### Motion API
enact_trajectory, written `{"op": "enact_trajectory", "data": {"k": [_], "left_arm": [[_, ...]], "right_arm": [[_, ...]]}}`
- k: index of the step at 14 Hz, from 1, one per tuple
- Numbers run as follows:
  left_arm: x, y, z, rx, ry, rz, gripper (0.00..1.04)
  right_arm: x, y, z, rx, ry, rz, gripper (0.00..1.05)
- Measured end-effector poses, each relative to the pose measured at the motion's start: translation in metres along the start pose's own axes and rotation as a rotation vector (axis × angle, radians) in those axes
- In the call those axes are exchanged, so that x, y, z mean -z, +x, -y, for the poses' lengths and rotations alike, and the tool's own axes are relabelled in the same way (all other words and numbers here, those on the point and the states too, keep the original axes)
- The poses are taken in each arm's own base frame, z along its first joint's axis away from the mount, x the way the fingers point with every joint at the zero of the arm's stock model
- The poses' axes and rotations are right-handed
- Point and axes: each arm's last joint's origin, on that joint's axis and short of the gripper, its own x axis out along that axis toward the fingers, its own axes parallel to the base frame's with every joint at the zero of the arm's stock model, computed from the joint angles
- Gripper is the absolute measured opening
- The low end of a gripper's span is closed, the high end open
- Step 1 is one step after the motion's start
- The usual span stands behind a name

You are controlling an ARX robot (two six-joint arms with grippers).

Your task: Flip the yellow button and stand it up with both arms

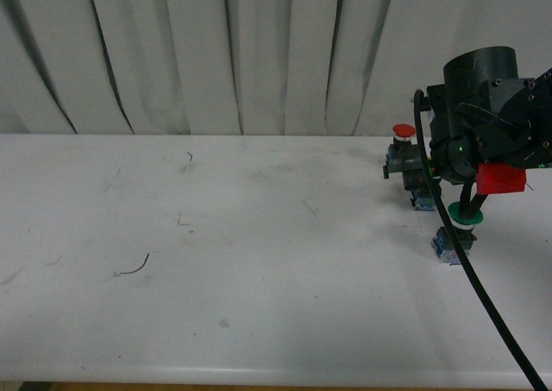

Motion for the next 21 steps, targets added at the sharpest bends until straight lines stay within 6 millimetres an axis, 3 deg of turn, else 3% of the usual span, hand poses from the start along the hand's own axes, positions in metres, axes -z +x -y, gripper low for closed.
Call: {"op": "enact_trajectory", "data": {"k": [3,4,5,7,8,11,13,15,17,20,21], "left_arm": [[0.0,0.0,0.0,0.0,0.0,0.0,0.98],[0.0,0.0,0.0,0.0,0.0,0.0,0.98],[0.0,0.0,0.0,0.0,0.0,0.0,0.98],[0.0,0.0,0.0,0.0,0.0,0.0,0.98],[0.0,0.0,0.0,0.0,0.0,0.0,0.98],[0.0,0.0,0.0,0.0,0.0,0.0,0.98],[0.0,0.0,0.0,0.0,0.0,0.0,0.98],[0.0,0.0,0.0,0.0,0.0,0.0,0.98],[0.0,0.0,0.0,0.0,0.0,0.0,0.98],[0.0,0.0,0.0,0.0,0.0,0.0,0.98],[0.0,0.0,0.0,0.0,0.0,0.0,0.98]], "right_arm": [[-0.002,0.0,0.0,-0.014,0.004,0.015,0.95],[-0.004,0.0,0.0,-0.014,0.009,0.037,1.0],[-0.006,-0.002,0.0,-0.019,0.014,0.074,0.97],[-0.012,-0.02,0.006,-0.046,0.014,0.149,0.98],[-0.02,-0.035,0.012,-0.071,0.016,0.213,0.98],[-0.046,-0.121,0.047,-0.171,0.042,0.485,0.98],[-0.034,-0.187,0.073,-0.231,0.063,0.619,0.96],[0.013,-0.254,0.1,-0.107,0.12,0.579,0.71],[0.05,-0.296,0.106,-0.08,0.135,0.652,0.45],[0.089,-0.304,0.102,-0.087,0.132,0.607,0.07],[0.096,-0.309,0.102,-0.087,0.136,0.62,0.02]]}}
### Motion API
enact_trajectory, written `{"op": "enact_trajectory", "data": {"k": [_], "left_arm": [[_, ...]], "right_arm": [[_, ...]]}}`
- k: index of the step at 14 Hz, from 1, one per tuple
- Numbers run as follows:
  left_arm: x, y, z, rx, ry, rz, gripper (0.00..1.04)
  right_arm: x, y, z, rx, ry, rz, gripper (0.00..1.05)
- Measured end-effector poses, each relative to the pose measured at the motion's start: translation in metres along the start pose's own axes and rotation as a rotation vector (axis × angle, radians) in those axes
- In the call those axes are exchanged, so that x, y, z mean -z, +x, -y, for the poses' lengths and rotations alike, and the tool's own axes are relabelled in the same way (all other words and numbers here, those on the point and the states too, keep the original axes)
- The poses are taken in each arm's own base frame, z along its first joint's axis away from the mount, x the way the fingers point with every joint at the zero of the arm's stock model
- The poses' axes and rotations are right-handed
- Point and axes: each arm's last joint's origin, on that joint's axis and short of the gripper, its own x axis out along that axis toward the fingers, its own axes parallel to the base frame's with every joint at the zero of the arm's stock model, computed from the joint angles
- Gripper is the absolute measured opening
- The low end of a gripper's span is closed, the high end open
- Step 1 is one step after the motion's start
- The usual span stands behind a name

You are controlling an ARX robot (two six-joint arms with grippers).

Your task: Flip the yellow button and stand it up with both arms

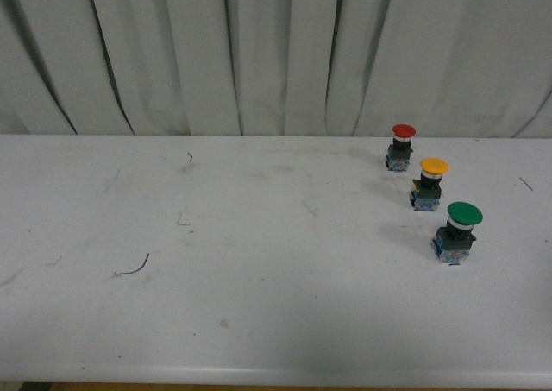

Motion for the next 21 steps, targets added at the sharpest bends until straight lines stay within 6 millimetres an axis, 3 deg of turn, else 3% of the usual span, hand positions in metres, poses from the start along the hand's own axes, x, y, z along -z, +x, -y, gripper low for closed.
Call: {"op": "enact_trajectory", "data": {"k": [5,11,21], "left_arm": [[0.0,0.0,0.0,0.0,0.0,0.0,0.98],[0.0,0.0,0.0,0.0,0.0,0.0,0.98],[0.0,0.0,0.0,0.0,0.0,0.0,0.98]], "right_arm": [[0.016,-0.032,0.0,0.0,0.001,0.004,0.02],[0.032,-0.055,0.0,0.0,0.004,-0.009,0.02],[0.027,-0.076,0.0,0.0,0.004,0.025,0.02]]}}
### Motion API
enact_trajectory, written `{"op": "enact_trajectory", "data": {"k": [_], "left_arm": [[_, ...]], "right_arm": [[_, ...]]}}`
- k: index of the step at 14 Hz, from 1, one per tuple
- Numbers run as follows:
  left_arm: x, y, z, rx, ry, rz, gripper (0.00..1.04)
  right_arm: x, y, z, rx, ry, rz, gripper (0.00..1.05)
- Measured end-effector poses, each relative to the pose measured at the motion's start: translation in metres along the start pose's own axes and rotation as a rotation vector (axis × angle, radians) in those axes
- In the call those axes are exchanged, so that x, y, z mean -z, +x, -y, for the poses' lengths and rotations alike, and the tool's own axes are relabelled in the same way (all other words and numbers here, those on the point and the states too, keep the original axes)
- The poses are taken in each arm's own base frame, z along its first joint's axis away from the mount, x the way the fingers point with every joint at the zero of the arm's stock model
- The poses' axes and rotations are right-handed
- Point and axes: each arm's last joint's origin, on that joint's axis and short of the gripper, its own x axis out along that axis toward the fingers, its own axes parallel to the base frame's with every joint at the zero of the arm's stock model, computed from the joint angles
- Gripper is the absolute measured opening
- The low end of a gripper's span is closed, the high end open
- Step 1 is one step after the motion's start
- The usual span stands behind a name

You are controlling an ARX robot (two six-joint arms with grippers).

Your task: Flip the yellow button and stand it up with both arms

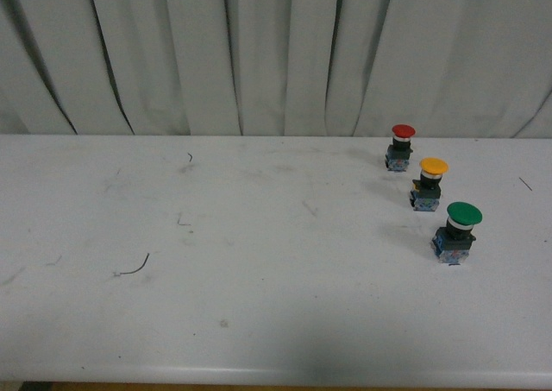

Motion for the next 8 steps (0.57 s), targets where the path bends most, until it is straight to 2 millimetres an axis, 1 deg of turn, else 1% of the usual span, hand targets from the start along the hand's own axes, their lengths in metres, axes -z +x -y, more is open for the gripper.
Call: {"op": "enact_trajectory", "data": {"k": [4,5,6,8], "left_arm": [[0.0,0.0,0.0,0.0,0.0,0.0,0.98],[0.0,0.0,0.0,0.0,0.0,0.0,0.98],[0.0,0.0,0.0,0.0,0.0,0.0,0.98],[0.0,0.0,0.0,0.0,0.0,0.0,0.98]], "right_arm": [[0.001,-0.004,0.0,0.0,0.0,-0.003,0.02],[0.005,-0.009,0.0,0.0,0.0,-0.042,0.02],[0.003,-0.015,0.0,-0.002,0.0,-0.003,0.02],[0.004,-0.015,0.0,-0.002,0.0,-0.016,0.02]]}}
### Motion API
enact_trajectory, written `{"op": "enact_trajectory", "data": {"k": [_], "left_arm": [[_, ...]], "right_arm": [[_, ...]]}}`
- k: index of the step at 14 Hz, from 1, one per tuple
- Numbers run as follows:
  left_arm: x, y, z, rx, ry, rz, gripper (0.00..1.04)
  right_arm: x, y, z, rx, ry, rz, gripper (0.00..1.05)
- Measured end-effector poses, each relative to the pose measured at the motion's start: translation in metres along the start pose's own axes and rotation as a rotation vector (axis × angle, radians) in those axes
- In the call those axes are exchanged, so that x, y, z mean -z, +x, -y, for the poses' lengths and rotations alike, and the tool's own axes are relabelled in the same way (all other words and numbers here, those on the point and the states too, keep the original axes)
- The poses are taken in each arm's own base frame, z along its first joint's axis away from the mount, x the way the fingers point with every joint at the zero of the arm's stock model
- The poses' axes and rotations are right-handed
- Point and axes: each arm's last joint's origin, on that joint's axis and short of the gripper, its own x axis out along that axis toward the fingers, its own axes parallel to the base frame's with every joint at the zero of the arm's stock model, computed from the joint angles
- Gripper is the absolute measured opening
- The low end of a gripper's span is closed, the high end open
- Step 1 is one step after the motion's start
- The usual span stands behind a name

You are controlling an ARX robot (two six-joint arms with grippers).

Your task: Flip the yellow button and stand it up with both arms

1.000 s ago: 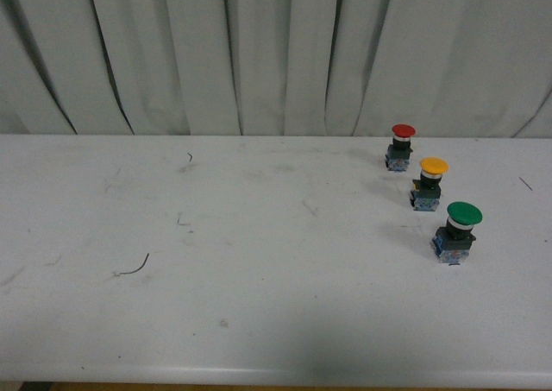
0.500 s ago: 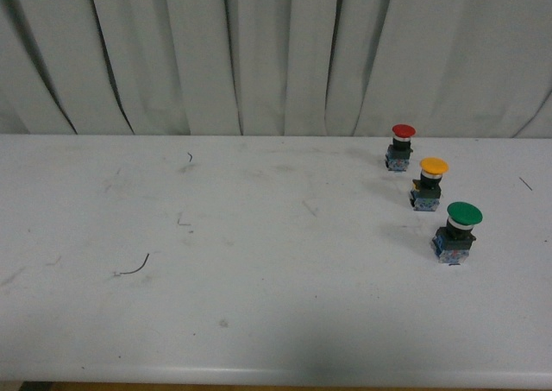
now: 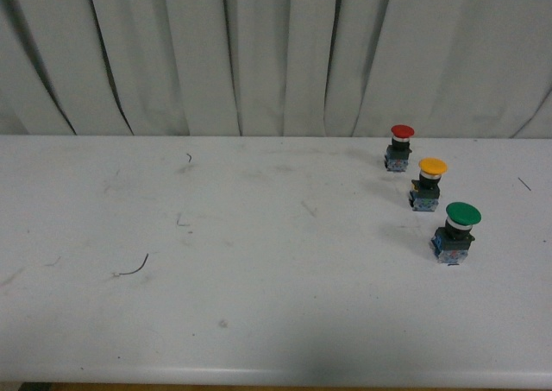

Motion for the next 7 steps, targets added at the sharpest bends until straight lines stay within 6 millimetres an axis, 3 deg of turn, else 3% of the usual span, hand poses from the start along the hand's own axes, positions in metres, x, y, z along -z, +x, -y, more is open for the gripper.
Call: {"op": "enact_trajectory", "data": {"k": [3,4,7], "left_arm": [[0.0,0.0,0.0,0.0,0.0,0.0,0.98],[0.0,0.0,0.0,0.0,0.0,0.0,0.98],[0.0,0.0,0.0,0.0,0.0,0.0,0.98]], "right_arm": [[-0.0004,-0.0001,0.0,0.0,0.0,0.005,0.02],[-0.0004,-0.0001,0.0,0.0,0.0,0.005,0.09],[-0.0004,-0.0001,0.0,0.0,0.0,0.005,0.58]]}}
